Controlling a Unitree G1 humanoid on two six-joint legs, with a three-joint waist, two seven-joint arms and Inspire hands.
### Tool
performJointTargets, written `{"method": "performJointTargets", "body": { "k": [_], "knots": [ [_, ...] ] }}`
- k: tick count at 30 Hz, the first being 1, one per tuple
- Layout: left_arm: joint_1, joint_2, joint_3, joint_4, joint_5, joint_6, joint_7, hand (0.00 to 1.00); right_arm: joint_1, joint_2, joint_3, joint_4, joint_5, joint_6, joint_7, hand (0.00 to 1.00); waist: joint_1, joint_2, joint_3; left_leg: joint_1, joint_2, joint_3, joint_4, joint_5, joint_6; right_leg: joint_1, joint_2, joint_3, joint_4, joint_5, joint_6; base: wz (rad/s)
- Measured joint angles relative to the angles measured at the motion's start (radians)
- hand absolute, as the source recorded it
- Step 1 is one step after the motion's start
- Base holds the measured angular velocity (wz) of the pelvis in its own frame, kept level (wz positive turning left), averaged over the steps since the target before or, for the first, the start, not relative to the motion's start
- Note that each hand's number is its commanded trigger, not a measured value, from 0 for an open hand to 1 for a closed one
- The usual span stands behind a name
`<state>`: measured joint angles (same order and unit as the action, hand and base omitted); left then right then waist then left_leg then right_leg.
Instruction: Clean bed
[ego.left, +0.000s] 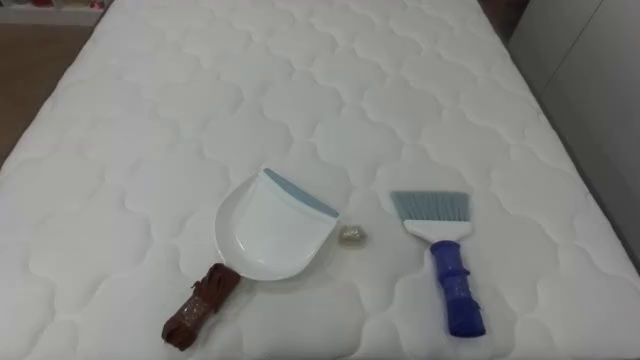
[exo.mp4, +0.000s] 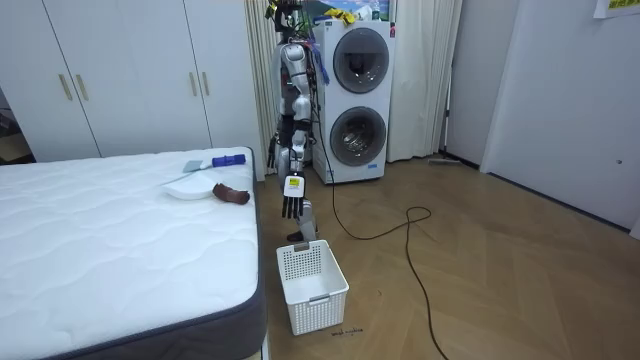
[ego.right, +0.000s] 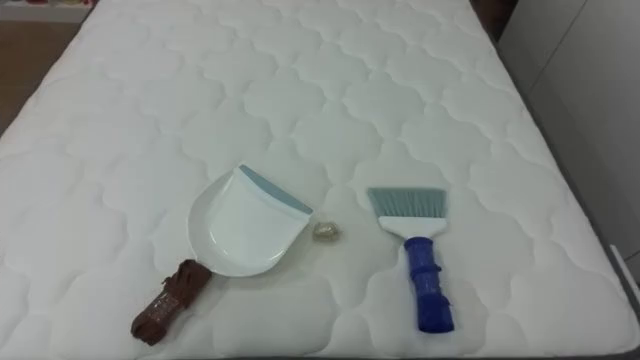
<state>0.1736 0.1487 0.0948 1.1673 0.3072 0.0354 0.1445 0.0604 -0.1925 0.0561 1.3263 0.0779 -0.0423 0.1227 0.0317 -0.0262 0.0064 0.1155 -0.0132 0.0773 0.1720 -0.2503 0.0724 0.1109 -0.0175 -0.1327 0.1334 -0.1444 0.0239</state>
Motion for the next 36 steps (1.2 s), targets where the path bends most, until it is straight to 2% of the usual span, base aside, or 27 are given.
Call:
{"method": "performJointTargets", "body": {
  "k": [13,16,20,26,30,34,36],
  "knots": [
    [0.0,0.0,0.007,-0.007,-0.001,-0.003,0.003,0.0,0.0,0.004,-0.001,-0.002,0.004,0.0,-0.019,0.0,0.002,-0.005,-0.0029,0.001,0.0,0.002,0.002,0.0,0.0,0.002,-0.001,-0.006,0.0,0.0,0.0,0.0],
    [0.0,0.001,0.049,-0.024,-0.003,-0.022,0.023,0.0,0.0,0.004,-0.003,-0.004,0.002,-0.003,-0.019,0.0,0.0,-0.007,-0.0022,-0.002,0.0,0.001,0.001,0.0,0.0,-0.001,-0.001,-0.009,0.0,0.0,0.0,0.0],
    [-0.01,0.003,0.065,-0.035,-0.033,-0.069,0.087,0.0,0.0,0.004,-0.004,-0.005,-0.004,-0.018,-0.024,0.0,0.0,-0.006,-0.0033,-0.002,0.0,0.002,-0.001,0.0,0.0,-0.002,-0.001,-0.008,0.001,0.0,0.0,0.0],
    [-0.004,0.003,0.069,-0.171,-0.038,-0.119,0.176,0.0,0.001,0.004,-0.016,-0.008,-0.008,-0.042,-0.023,0.0,-0.001,-0.005,-0.005,-0.003,-0.001,-0.013,0.001,0.001,0.0,0.002,-0.002,-0.018,0.001,0.0,0.0,0.06],
    [0.002,-0.001,0.065,-0.278,-0.041,-0.149,0.214,0.0,-0.001,0.003,-0.03,-0.01,-0.006,-0.064,-0.013,0.0,-0.001,0.005,-0.0098,-0.003,-0.001,-0.023,0.003,0.001,0.0,0.006,-0.002,-0.026,0.0,0.0,0.0,0.07],
    [0.012,-0.008,0.048,-0.382,-0.041,-0.158,0.242,0.0,0.001,0.004,-0.034,-0.011,-0.006,-0.068,-0.004,0.0,-0.006,0.003,-0.0117,-0.002,-0.001,-0.025,0.015,0.001,-0.001,0.015,-0.004,-0.035,-0.001,0.0,0.0,0.05],
    [0.012,-0.004,0.024,-0.433,-0.028,-0.173,0.267,0.0,0.003,0.003,-0.034,-0.011,-0.003,-0.07,0.001,0.0,-0.006,0.003,-0.0119,-0.001,-0.001,-0.025,0.015,0.002,-0.001,0.016,-0.004,-0.033,-0.001,0.0,0.0,0.0]
  ]
}}
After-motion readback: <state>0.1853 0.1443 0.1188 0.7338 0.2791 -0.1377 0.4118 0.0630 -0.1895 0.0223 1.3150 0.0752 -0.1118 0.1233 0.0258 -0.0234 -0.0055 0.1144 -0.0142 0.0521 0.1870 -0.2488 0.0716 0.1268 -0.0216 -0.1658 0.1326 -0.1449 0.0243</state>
